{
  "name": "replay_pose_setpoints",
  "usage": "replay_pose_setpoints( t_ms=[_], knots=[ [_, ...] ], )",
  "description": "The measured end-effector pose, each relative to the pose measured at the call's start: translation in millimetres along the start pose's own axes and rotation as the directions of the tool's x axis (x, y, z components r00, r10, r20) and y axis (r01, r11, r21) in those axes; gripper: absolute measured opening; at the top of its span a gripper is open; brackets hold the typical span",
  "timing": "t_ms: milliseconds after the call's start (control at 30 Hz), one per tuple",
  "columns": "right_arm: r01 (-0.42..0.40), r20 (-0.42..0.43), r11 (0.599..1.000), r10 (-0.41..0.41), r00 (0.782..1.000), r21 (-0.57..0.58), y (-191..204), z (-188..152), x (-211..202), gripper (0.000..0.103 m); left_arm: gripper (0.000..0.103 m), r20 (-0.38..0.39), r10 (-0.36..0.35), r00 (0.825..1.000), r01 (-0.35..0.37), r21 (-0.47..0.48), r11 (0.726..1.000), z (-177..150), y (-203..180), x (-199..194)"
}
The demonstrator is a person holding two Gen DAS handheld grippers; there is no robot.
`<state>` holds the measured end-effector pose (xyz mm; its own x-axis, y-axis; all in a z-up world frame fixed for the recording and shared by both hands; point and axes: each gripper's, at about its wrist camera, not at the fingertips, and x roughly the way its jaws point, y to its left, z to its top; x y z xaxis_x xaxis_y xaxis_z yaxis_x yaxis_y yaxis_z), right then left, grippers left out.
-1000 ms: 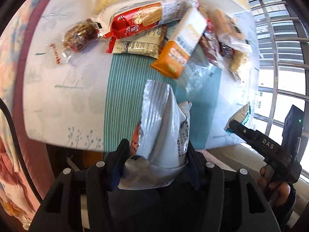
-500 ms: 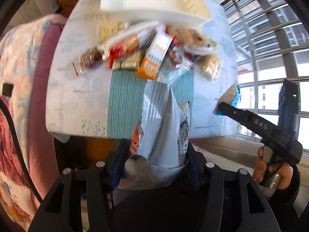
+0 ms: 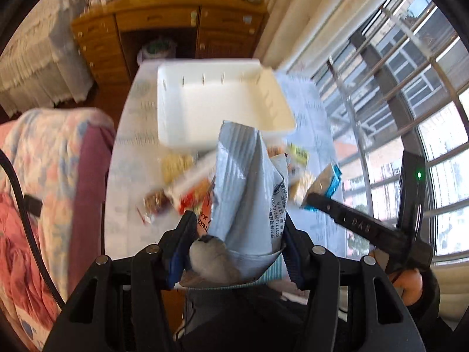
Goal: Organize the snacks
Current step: 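Carry the white packet with the left tool while the right tool carries the blue candy over the tray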
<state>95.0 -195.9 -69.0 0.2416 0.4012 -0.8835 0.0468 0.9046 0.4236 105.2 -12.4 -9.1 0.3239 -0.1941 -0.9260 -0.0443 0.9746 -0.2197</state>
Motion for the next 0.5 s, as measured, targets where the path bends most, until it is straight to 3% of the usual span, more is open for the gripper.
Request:
replay_pose_setpoints(
  t_ms=[233, 500],
  knots=[
    [0.0, 0.08, 1.0, 0.0, 0.997, -0.005, 22, 43, 1, 0.033, 0.054, 0.061, -0.032, 0.998, 0.031, 0.022, 0.999, 52, 6, 5],
    [-0.009, 0.144, 0.999, 0.016, 0.989, -0.046, 40, 87, 24, 0.033, 0.054, 0.126, -0.112, 0.986, 0.105, 0.062, 0.993, 98, 15, 37]
  ],
)
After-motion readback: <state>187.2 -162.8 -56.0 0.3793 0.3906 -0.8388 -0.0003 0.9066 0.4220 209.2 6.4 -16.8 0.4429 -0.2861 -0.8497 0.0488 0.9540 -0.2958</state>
